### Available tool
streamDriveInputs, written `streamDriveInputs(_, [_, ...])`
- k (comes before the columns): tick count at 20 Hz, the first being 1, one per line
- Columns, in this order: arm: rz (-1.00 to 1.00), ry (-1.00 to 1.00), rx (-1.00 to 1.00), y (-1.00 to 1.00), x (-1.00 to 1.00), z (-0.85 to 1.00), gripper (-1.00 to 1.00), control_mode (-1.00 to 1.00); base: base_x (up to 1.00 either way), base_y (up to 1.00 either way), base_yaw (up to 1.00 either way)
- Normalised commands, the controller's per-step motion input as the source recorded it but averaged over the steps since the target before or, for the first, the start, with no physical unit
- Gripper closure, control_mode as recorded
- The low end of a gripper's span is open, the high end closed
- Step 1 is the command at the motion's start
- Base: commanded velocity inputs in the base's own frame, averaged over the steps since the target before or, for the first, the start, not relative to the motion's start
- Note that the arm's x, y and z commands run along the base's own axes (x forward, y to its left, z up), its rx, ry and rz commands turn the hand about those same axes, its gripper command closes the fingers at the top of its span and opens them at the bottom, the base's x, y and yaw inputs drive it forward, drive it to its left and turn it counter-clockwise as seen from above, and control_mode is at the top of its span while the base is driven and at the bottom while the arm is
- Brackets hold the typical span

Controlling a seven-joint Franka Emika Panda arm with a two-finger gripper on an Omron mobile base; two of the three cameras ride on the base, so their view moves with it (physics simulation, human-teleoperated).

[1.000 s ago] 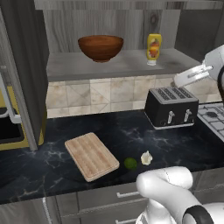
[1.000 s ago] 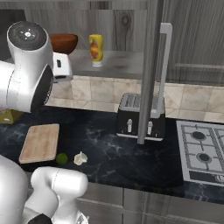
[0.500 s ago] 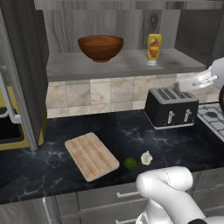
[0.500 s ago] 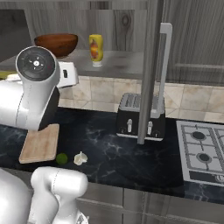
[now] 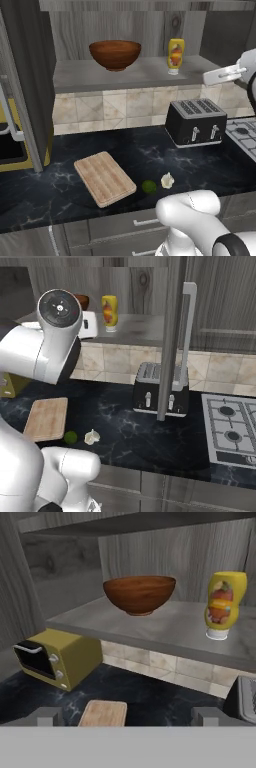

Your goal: Open the cabinet. Place the bowl and condiment on the counter. Then place the lime and garlic on the cutting board.

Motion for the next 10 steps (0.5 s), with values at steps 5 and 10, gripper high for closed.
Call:
streamDriveInputs(5, [0.00,0.00,0.00,0.00,0.42,0.00,-1.00,-1.00,0.00,0.00,0.00])
streamDriveInputs(10, [0.00,0.00,0.00,-0.05,0.31,0.00,-1.00,-1.00,0.00,0.00,0.00])
